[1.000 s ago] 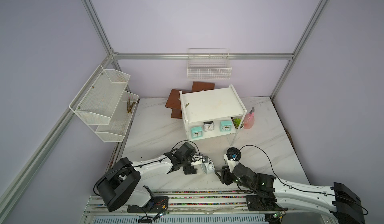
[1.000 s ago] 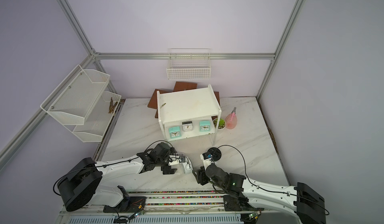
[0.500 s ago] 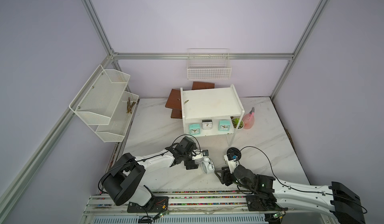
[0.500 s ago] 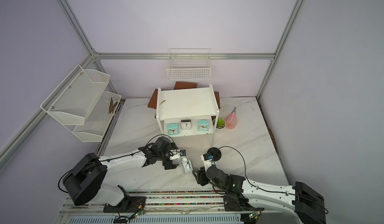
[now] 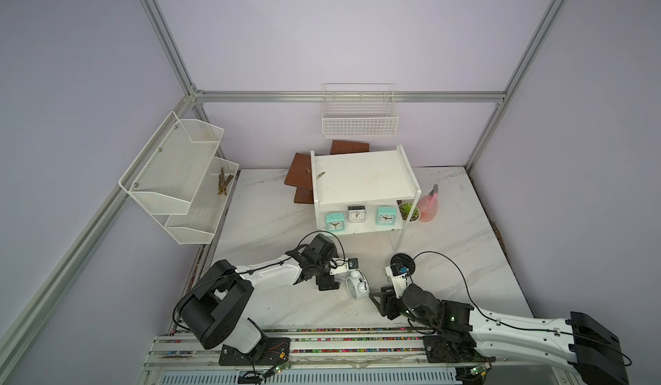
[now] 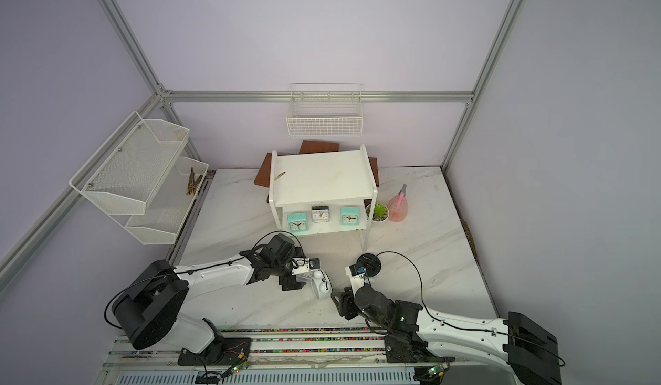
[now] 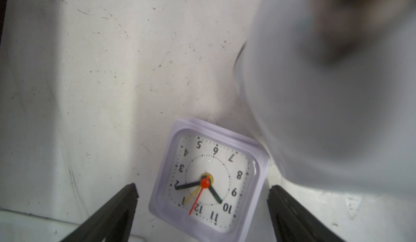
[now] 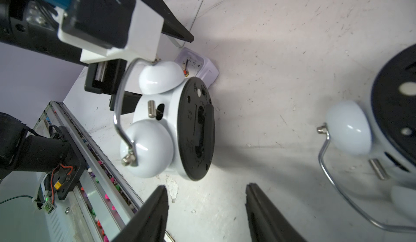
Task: Place the alarm clocks on the shelf by style
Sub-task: Adjust the shelf at the center of the board, then pick up the alarm from the center of the board.
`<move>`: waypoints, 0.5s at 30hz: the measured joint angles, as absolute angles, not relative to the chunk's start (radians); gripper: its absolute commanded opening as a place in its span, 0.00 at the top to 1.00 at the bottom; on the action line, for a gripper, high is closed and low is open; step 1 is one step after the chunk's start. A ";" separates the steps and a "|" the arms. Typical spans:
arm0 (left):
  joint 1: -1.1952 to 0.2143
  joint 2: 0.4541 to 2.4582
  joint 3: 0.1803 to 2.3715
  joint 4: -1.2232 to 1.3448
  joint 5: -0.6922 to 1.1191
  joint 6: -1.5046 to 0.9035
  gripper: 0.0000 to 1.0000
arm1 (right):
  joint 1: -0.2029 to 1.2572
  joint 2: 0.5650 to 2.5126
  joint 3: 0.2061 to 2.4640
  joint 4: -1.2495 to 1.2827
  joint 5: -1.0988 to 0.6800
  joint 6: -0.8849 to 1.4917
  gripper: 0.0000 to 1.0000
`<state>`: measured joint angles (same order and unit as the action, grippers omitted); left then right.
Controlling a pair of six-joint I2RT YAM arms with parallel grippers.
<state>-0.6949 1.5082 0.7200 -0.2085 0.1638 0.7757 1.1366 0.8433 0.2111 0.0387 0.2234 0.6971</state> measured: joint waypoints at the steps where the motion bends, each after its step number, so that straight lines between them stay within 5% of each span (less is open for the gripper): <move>1: -0.695 1.512 0.726 -0.215 0.165 0.778 0.07 | 1.137 0.846 0.211 0.039 0.224 0.696 0.41; 6: -0.695 1.530 0.750 -0.237 0.172 0.792 0.14 | 1.141 0.862 0.211 0.039 0.229 0.694 0.41; 15: -0.695 1.543 0.767 -0.263 0.191 0.807 0.04 | 1.143 0.856 0.228 0.047 0.232 0.689 0.41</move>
<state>-0.6949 1.5429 0.7670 -0.2630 0.1913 0.8066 1.1427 0.8558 0.2279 0.0467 0.2321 0.6891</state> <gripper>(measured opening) 0.951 0.589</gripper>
